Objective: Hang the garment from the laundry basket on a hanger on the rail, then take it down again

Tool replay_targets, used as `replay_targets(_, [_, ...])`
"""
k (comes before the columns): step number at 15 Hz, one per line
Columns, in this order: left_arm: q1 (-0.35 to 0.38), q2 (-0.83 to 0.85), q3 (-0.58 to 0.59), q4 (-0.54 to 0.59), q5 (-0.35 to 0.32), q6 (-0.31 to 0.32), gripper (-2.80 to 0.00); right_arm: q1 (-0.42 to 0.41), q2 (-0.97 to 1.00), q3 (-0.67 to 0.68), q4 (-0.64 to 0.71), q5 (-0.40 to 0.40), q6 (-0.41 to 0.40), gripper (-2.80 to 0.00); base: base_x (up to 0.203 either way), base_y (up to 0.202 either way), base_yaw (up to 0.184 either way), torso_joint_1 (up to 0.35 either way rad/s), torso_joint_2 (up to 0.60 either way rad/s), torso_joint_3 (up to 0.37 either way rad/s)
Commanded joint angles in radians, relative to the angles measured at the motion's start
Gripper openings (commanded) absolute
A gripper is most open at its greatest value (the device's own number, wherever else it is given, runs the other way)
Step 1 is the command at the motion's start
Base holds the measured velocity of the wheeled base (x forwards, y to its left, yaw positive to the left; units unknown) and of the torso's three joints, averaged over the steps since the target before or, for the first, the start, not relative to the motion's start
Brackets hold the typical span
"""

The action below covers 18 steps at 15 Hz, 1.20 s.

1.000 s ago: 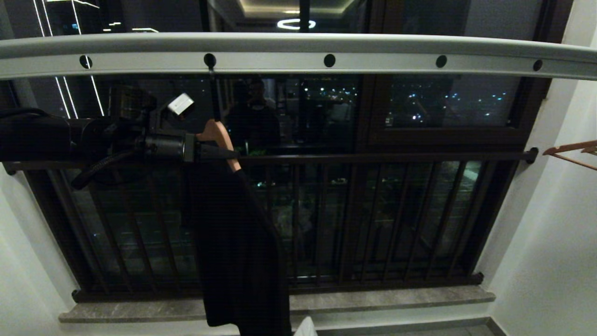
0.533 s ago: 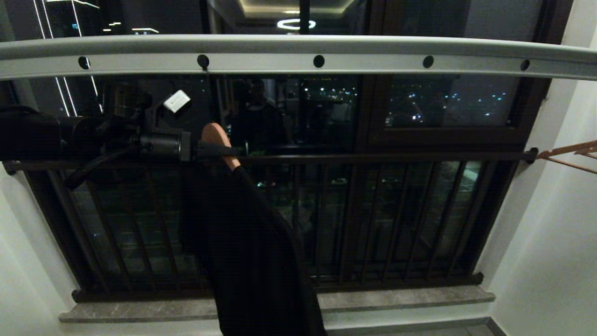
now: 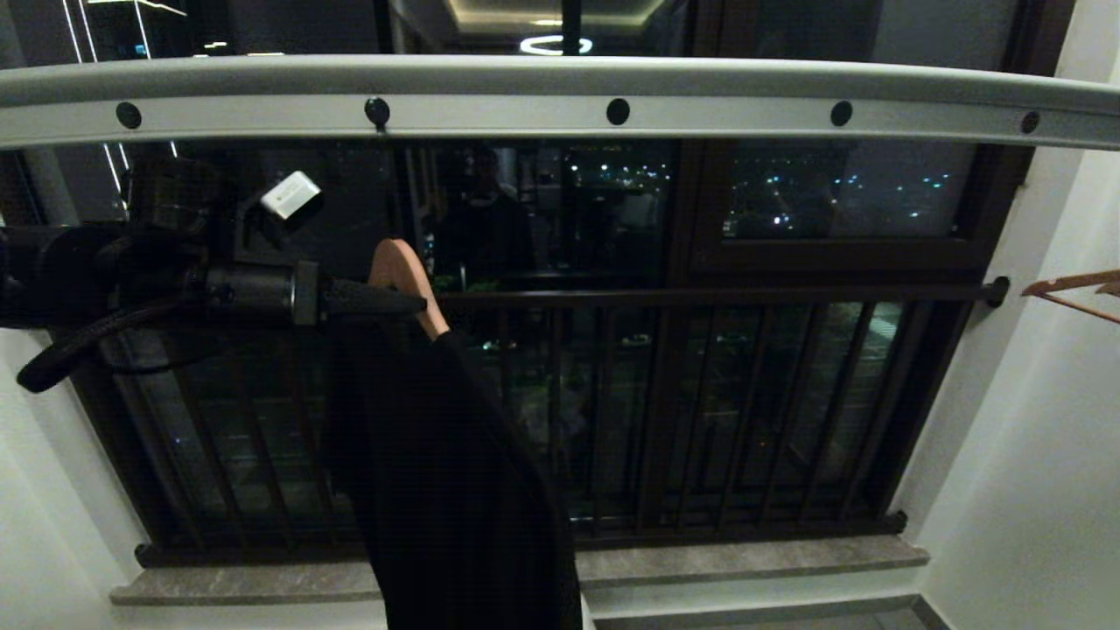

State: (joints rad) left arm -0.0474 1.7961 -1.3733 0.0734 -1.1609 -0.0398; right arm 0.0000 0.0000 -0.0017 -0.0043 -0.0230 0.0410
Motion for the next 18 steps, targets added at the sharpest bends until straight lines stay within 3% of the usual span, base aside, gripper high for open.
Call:
replay_targets(1, [0.008, -0.117, 0.067, 0.000, -0.006, -0.001, 0.00, 0.000, 0.000, 0.000, -0.002, 0.000, 0.000, -2.80, 0.000, 0.000, 0.000, 0.000, 0.00, 0.000])
replay_targets(8, [0.046, -0.429, 0.357, 0.002, 0.080, -0.006, 0.00, 0.000, 0.000, 0.000, -0.001, 0.000, 0.000, -2.80, 0.000, 0.000, 0.000, 0.000, 0.00, 0.000])
replay_targets(9, [0.050, -0.470, 0.384, 0.003, 0.080, -0.008, -2.80, 0.000, 0.000, 0.000, 0.000, 0.000, 0.000, -2.80, 0.000, 0.000, 0.000, 0.000, 0.00, 0.000])
replay_targets(13, [0.052, -0.636, 0.458, 0.009, 0.080, -0.026, -2.80, 0.000, 0.000, 0.000, -0.001, 0.000, 0.000, -2.80, 0.000, 0.000, 0.000, 0.000, 0.00, 0.000])
replay_targets(18, [0.051, -0.711, 0.518, 0.006, 0.083, -0.043, -2.80, 0.000, 0.000, 0.000, -0.002, 0.000, 0.000, -2.80, 0.000, 0.000, 0.000, 0.000, 0.00, 0.000])
